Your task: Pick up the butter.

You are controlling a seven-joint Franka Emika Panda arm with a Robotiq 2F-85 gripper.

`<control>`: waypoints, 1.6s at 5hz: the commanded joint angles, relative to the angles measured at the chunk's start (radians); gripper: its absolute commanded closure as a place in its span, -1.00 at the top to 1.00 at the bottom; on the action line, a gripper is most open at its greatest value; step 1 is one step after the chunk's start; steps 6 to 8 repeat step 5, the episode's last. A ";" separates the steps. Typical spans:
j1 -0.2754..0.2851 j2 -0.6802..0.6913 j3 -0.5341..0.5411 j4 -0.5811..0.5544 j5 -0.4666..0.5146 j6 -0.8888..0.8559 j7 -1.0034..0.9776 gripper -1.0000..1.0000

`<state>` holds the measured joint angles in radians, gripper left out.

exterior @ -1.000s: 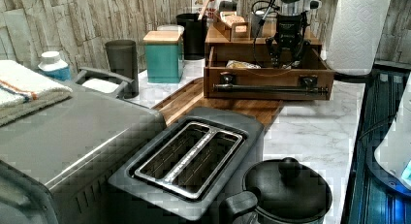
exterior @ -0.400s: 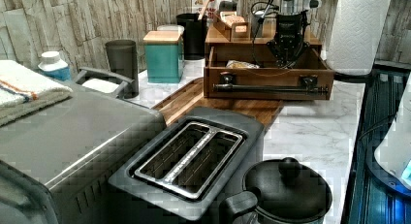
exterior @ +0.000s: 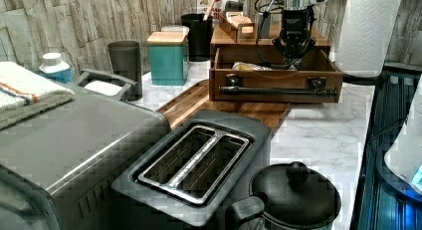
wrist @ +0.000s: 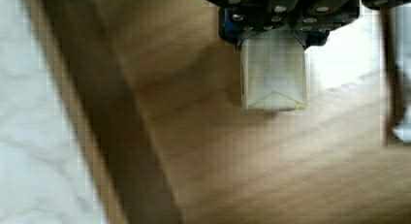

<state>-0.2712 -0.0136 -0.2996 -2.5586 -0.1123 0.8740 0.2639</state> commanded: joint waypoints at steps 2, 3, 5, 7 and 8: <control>0.030 -0.108 0.050 0.429 -0.139 -0.245 0.121 -1.00; 0.074 -0.130 0.118 0.534 -0.102 -0.461 0.253 -1.00; 0.158 -0.159 0.236 0.473 -0.006 -0.423 0.578 -1.00; 0.158 -0.159 0.236 0.473 -0.006 -0.423 0.578 -1.00; 0.158 -0.159 0.236 0.473 -0.006 -0.423 0.578 -1.00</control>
